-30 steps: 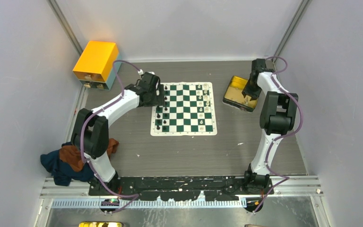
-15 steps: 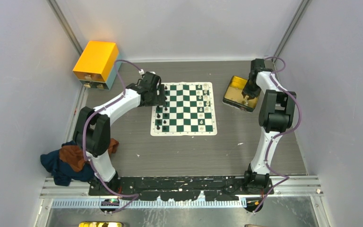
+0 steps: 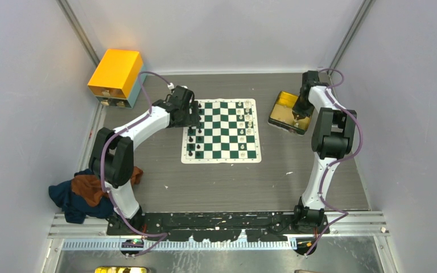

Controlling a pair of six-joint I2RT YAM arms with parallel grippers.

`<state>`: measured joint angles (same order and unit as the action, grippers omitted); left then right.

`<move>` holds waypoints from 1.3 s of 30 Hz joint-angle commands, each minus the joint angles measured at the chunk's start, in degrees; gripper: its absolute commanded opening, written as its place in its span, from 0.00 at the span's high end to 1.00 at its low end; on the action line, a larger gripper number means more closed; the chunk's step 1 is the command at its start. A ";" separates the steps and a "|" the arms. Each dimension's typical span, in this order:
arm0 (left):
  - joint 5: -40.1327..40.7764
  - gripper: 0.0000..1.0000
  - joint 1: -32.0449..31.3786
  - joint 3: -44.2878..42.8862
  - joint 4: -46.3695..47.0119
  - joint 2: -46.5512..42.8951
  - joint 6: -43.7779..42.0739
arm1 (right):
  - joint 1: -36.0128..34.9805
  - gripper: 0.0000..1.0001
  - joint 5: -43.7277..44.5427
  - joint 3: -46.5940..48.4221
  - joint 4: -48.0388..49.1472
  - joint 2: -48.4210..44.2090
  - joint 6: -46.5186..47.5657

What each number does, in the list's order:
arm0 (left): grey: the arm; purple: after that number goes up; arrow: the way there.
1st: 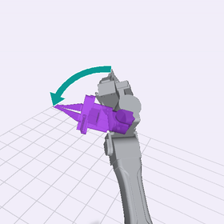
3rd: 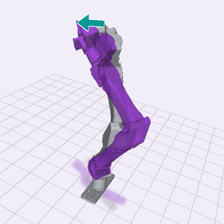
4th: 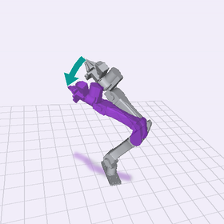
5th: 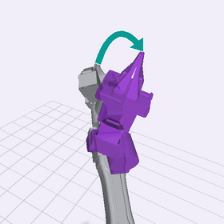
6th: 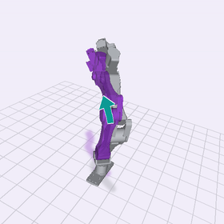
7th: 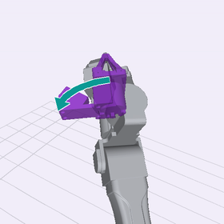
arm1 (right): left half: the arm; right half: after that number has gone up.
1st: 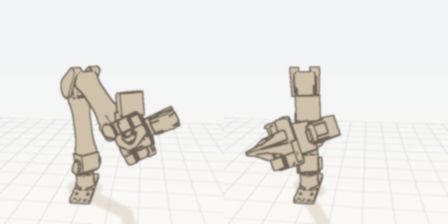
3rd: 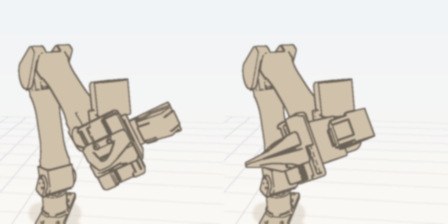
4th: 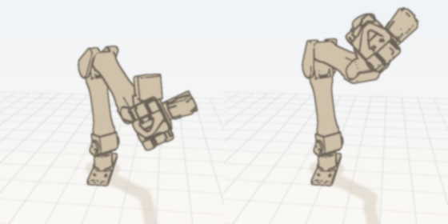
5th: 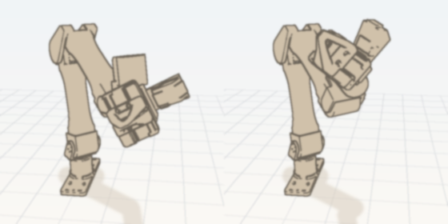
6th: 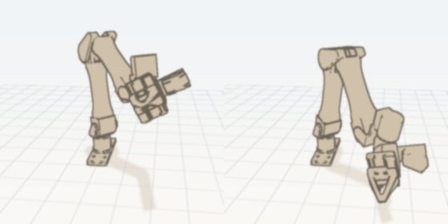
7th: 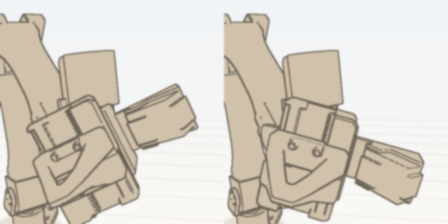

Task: Set up the chess pieces on the board
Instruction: Pick up the chess piece from the storage box.

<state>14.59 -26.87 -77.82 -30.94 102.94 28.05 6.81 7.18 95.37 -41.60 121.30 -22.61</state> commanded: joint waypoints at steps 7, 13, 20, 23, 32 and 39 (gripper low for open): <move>0.77 0.01 0.24 -2.10 0.35 -0.82 -0.29 | 0.10 0.99 0.39 2.48 1.25 -4.60 -0.22; 0.36 0.01 0.24 -1.39 0.49 -1.88 -0.20 | -1.14 0.99 0.22 2.74 0.73 -8.09 0.05; 0.09 0.01 -0.05 -0.76 0.70 -2.64 -0.16 | -5.57 0.99 0.77 1.58 -0.35 -12.56 1.08; 0.16 0.01 -0.28 -0.75 0.70 -2.74 0.00 | -8.72 0.99 1.37 0.74 -0.91 -14.32 1.17; 0.31 0.01 -0.94 -0.73 0.63 -2.92 0.40 | -18.43 0.99 2.08 -5.16 -2.38 -19.17 1.21; 0.52 0.02 -1.57 -0.94 0.59 -2.70 0.65 | -25.76 0.99 2.26 -12.83 -0.95 -22.39 0.32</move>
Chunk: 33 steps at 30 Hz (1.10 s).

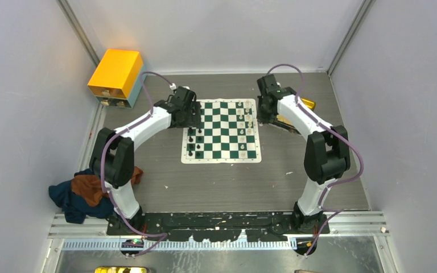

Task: Set up the chess pieces on the board
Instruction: Pick up the chess piece from the storage box, then place the chess piece on the chessboard.

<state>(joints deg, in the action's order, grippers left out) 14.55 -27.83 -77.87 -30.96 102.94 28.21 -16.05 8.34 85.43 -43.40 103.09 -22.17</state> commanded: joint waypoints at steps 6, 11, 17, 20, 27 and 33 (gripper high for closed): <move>0.79 0.01 -1.23 -1.06 0.48 -2.58 0.70 | -6.71 0.99 1.27 -9.77 4.36 -5.72 -1.38; 0.92 0.01 -1.50 -1.12 0.36 -2.56 0.84 | -8.37 0.99 1.15 -12.37 5.66 -5.71 -1.85; 1.25 0.02 -1.69 -1.20 0.09 -2.80 0.78 | -9.58 0.99 1.02 -13.69 6.40 -4.64 -1.96; 1.52 0.01 -1.70 -1.16 -0.09 -3.04 0.62 | -9.99 0.99 0.52 -14.51 7.20 -3.95 -2.16; 1.97 0.01 -1.70 -1.15 -0.58 -3.52 0.31 | -10.90 0.99 0.18 -15.37 8.48 -2.58 -2.11; 2.23 0.02 -1.70 -1.38 -0.77 -3.62 0.15 | -10.95 0.99 0.15 -15.20 8.82 -1.55 -1.95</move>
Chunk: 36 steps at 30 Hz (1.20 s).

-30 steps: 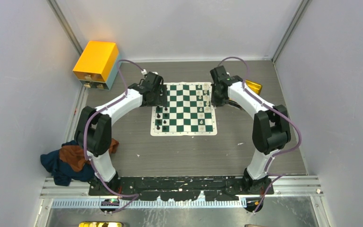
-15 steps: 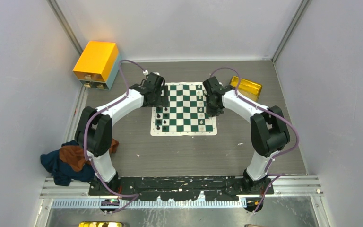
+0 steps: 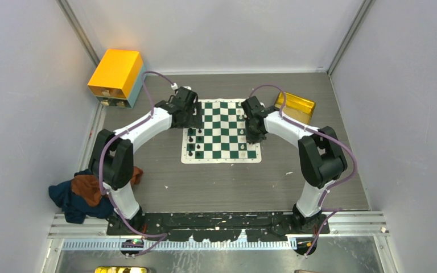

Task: Set up the chess pieces on the board
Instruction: Place the chess piece on the chessboard.

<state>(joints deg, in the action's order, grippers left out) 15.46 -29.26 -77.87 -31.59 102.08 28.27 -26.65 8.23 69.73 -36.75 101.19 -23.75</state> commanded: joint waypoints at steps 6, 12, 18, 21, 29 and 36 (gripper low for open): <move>1.32 0.01 -0.28 -1.15 -0.13 -2.77 -0.06 | -0.39 0.99 0.18 0.07 2.41 1.82 -0.35; 1.33 0.01 -0.28 -1.06 -0.09 -2.51 -0.17 | -0.41 0.99 -0.21 -0.13 2.66 2.24 -0.67; 1.24 0.01 -0.28 -0.91 0.14 -2.33 -0.15 | -0.49 0.97 -0.27 -0.21 2.48 2.59 -0.92; 1.19 0.01 -0.28 -0.81 0.21 -2.17 -0.24 | -0.57 0.89 -0.23 -0.13 2.35 2.76 -0.90; 1.06 0.01 -0.28 -0.82 0.46 -1.98 -0.24 | -0.84 0.73 -0.14 0.63 1.92 2.48 -0.69; 0.97 0.01 -0.28 -0.80 0.68 -1.93 -0.24 | -1.01 0.70 0.06 2.11 0.57 1.64 -0.41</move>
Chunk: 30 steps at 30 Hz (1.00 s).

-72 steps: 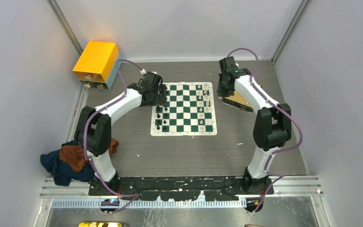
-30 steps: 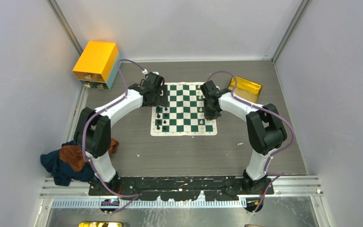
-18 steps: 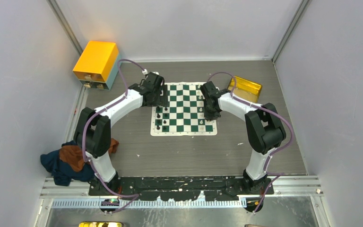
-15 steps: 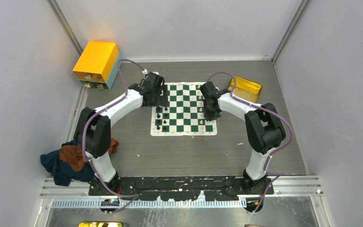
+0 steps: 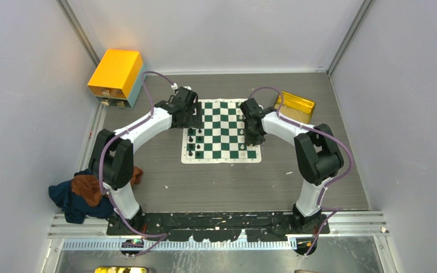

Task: Set up the chess pieces on the board
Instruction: Place the chess piece on the chessboard, then pick up the chess piece from the storage box.

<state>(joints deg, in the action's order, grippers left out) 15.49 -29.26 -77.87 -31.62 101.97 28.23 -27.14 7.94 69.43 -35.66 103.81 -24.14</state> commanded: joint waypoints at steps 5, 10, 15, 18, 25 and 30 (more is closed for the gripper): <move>0.95 0.01 -0.23 -0.80 0.92 -1.91 -0.06 | -0.66 0.69 0.84 4.67 -2.61 -2.99 0.16; 0.95 0.01 -0.28 -0.80 1.01 -2.21 0.02 | -0.66 0.69 2.03 7.75 -5.27 -5.97 -0.02; 0.95 0.01 -0.28 -0.87 0.91 -2.56 0.14 | -0.55 0.68 4.49 11.50 -7.28 -8.12 -0.09; 0.95 0.01 -0.28 -0.80 0.78 -2.87 0.15 | 1.05 0.68 6.48 13.65 -7.39 -8.67 -0.11; 1.20 0.01 -0.28 -0.76 -0.18 -3.57 -0.02 | 10.64 0.68 6.90 19.31 -7.05 -4.81 0.37; 1.46 0.01 -0.28 0.53 -0.87 -4.53 -0.17 | 16.35 0.68 7.25 22.64 -5.83 -0.02 0.26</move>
<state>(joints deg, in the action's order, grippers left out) 15.51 -29.26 -77.82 -31.88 101.03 28.23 -14.09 13.45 88.23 -42.63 100.40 -24.08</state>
